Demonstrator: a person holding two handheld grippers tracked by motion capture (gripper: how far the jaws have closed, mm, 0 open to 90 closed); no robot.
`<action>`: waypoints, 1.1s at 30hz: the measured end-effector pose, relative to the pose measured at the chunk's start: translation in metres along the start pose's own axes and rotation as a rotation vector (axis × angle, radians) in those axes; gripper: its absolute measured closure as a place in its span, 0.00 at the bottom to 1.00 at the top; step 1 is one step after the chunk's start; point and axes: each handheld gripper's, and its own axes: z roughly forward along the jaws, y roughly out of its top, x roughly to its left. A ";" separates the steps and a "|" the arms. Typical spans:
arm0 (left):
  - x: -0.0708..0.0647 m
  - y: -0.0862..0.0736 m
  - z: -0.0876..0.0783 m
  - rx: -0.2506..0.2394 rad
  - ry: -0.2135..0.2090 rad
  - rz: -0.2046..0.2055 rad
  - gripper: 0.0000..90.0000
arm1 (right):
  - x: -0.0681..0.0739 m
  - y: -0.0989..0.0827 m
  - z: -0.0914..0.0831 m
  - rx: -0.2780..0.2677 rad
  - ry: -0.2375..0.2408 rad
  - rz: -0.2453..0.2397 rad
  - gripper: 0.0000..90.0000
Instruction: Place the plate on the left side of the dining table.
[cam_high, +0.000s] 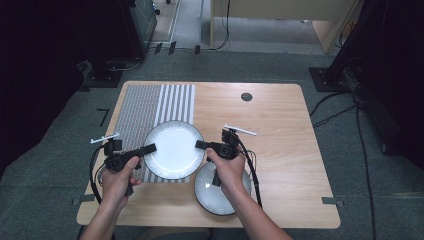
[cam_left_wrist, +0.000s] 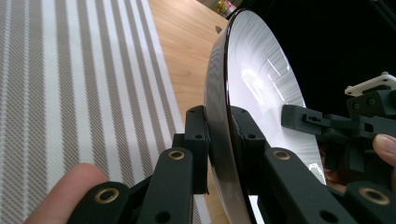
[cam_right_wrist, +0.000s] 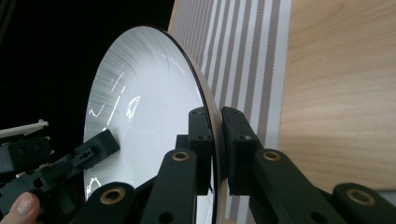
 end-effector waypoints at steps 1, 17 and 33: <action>0.002 0.002 0.000 -0.009 0.001 0.001 0.88 | 0.001 0.002 0.004 0.000 -0.001 0.000 0.93; 0.061 0.027 0.009 -0.082 0.074 -0.143 0.89 | 0.010 0.035 0.081 0.071 -0.045 0.047 0.92; 0.114 0.052 0.046 -0.122 0.152 -0.236 0.89 | -0.002 0.061 0.151 0.031 -0.109 0.048 0.92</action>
